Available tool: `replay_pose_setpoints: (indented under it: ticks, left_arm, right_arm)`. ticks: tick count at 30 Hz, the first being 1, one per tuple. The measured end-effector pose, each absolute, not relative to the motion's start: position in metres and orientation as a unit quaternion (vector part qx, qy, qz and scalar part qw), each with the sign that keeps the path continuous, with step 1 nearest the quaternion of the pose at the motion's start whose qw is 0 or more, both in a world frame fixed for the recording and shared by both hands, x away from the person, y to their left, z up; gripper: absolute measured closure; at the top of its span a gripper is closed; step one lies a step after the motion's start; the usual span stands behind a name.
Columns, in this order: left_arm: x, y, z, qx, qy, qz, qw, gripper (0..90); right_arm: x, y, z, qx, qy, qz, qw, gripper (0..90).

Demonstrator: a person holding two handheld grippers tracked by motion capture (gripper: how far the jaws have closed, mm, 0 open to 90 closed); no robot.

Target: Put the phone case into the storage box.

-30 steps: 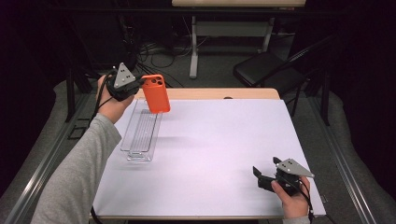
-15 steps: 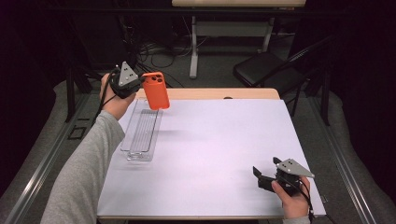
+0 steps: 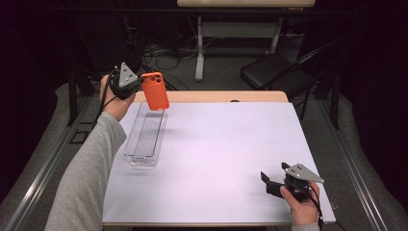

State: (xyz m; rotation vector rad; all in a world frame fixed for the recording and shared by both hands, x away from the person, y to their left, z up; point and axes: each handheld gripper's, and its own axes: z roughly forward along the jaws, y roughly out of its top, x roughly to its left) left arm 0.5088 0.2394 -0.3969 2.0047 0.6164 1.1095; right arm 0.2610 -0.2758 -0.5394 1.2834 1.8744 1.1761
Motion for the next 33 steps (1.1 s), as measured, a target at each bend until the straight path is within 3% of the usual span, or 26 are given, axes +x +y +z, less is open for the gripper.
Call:
replay_pose_setpoints:
  ticks: [33]
  left_arm:
    - [0.528,0.263,-0.417,0.779,0.240,0.447,0.368,80.5]
  right_arm:
    - [0.239,-0.276,-0.537,0.480,0.697,0.437,0.305,14.4]
